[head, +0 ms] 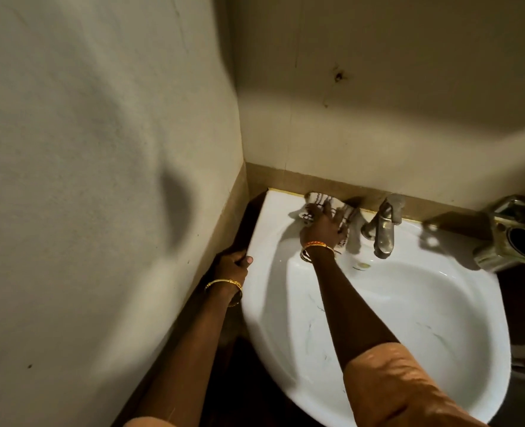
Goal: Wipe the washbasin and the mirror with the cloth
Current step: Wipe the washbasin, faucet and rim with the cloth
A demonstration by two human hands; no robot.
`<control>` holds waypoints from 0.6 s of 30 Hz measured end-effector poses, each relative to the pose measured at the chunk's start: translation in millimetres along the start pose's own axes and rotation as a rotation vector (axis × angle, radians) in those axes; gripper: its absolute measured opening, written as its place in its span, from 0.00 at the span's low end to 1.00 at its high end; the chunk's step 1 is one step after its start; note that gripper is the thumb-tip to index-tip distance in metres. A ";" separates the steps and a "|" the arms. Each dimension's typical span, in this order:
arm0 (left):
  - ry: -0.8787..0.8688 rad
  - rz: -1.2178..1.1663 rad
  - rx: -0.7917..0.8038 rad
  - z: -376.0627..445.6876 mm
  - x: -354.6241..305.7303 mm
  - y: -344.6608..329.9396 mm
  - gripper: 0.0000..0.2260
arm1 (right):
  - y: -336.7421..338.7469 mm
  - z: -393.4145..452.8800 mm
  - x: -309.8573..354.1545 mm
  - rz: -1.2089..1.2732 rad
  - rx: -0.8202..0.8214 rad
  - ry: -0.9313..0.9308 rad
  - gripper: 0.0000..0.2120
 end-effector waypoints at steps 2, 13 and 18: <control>0.004 0.007 -0.002 0.0 0.1 0.6 0.14 | -28.7 -8.5 37.8 -0.032 0.107 0.137 0.27; -0.039 0.206 -0.093 -0.4 -3.0 3.9 0.19 | -54.1 -46.1 51.3 -0.236 0.339 0.567 0.30; -0.053 -0.029 0.024 -18.6 -2.2 -4.4 0.35 | -60.1 -110.6 33.3 -0.237 0.505 0.740 0.36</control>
Point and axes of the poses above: each hand's wrist, its own z-axis towards the middle knuckle, its own y-axis out of the back of the hand, x = y × z, the point moved 6 cm from there along z, towards the middle knuckle, and after that the axes turned 11 degrees about z, right-handed, at the moved point
